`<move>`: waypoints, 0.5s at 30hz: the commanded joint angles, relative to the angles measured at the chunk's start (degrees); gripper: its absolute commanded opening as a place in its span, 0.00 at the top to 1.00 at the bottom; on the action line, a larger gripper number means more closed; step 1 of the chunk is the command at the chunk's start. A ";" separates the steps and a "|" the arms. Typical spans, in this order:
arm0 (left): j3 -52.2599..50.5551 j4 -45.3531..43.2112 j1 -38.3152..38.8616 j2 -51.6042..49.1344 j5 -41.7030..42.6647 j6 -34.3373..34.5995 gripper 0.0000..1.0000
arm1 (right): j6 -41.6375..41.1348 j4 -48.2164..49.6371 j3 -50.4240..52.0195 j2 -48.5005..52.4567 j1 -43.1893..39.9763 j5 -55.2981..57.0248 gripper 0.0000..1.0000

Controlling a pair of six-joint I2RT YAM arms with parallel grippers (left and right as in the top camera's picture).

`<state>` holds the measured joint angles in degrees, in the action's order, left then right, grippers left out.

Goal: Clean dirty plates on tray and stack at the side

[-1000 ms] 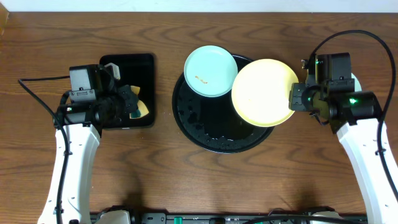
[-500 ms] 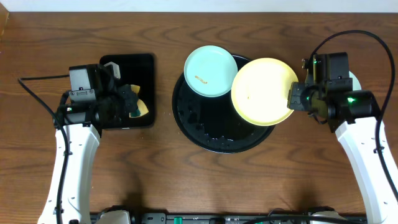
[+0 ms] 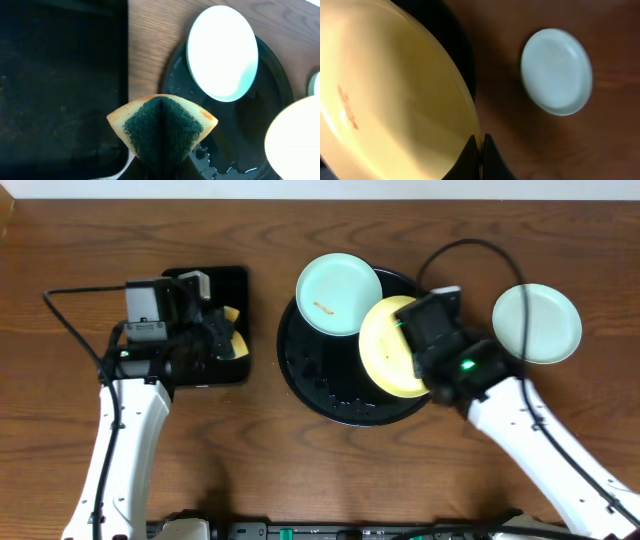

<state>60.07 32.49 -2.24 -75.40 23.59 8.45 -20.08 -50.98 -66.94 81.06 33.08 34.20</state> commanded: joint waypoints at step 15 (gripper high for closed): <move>0.15 -10.12 21.51 -0.28 -1.14 3.93 0.92 | -9.03 -5.16 1.40 2.84 -17.07 -27.63 0.99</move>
<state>60.07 24.51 14.96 -75.44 23.55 11.84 -26.50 -55.57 -66.65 82.67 17.93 12.23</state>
